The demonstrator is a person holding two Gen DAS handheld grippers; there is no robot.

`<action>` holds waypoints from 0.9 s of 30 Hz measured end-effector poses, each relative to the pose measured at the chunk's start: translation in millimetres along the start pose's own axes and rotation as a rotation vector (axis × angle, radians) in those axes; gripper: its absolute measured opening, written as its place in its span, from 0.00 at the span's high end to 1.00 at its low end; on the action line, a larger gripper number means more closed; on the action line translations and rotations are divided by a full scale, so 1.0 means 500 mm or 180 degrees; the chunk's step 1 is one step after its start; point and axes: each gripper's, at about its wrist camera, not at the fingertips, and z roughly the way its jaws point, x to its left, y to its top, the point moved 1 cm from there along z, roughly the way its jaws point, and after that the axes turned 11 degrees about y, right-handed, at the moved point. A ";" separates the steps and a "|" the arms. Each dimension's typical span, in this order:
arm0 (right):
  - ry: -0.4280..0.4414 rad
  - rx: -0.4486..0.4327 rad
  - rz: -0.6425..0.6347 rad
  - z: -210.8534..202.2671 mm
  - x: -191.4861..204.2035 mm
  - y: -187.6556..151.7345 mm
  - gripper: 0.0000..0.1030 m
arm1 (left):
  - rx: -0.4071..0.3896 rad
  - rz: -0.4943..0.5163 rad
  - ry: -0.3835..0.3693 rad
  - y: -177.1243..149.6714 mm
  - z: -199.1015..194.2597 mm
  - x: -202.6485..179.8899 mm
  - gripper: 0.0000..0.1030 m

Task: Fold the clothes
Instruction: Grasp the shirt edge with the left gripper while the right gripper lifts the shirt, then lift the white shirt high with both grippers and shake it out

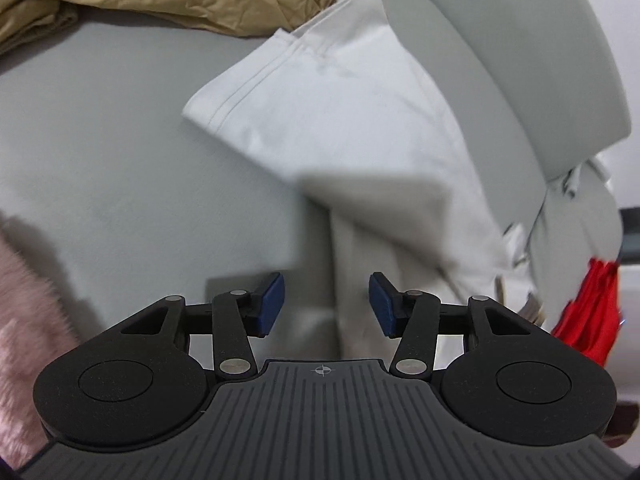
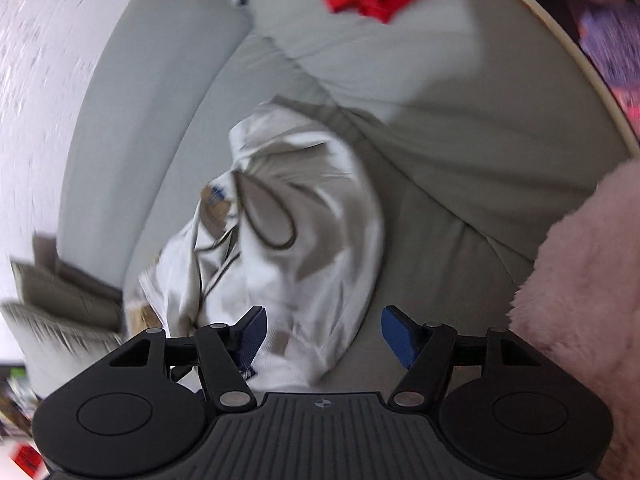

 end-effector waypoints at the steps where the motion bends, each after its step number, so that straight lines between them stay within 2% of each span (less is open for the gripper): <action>1: 0.0018 -0.0016 0.0033 0.000 -0.005 0.002 0.35 | 0.0006 -0.0013 -0.0039 0.004 0.006 0.001 0.47; 5: 0.0258 -0.0210 0.0287 0.001 -0.039 0.014 0.35 | -0.0019 0.0006 -0.0167 0.014 0.025 -0.007 0.44; 7: 0.0352 -0.0229 0.0280 0.008 -0.041 0.018 0.37 | -0.0057 0.0083 -0.0195 0.019 0.034 -0.014 0.44; 11: 0.0372 -0.0258 0.0129 0.019 -0.033 0.018 0.41 | -0.0128 0.0202 -0.0231 0.030 0.052 -0.037 0.45; 13: 0.0370 -0.0299 0.0051 0.020 -0.031 0.016 0.49 | -0.0172 0.0282 -0.0226 0.032 0.057 -0.047 0.47; 15: 0.0359 -0.0320 0.0007 0.021 -0.025 0.013 0.56 | -0.0218 0.0352 -0.0220 0.032 0.062 -0.055 0.60; 16: 0.0353 -0.0331 -0.0016 0.022 -0.022 0.012 0.58 | -0.0259 0.0400 -0.0194 0.030 0.061 -0.059 0.64; 17: 0.0348 -0.0342 -0.0038 0.022 -0.019 0.011 0.64 | -0.0277 0.0443 -0.0169 0.027 0.062 -0.059 0.76; 18: 0.0342 -0.0353 -0.0060 0.023 -0.016 0.010 0.73 | -0.0294 0.0485 -0.0145 0.025 0.063 -0.060 0.93; 20: 0.0331 -0.0374 -0.0104 0.024 -0.010 0.007 0.94 | -0.0202 0.0504 -0.0208 0.020 0.061 -0.054 0.97; 24: 0.0290 -0.0425 -0.0277 0.016 0.014 0.002 0.95 | -0.0302 0.0663 -0.0062 0.008 0.024 -0.063 0.98; 27: 0.0343 -0.0424 -0.0410 -0.022 0.043 -0.001 0.95 | -0.0468 0.0809 -0.0034 -0.004 -0.054 -0.058 0.98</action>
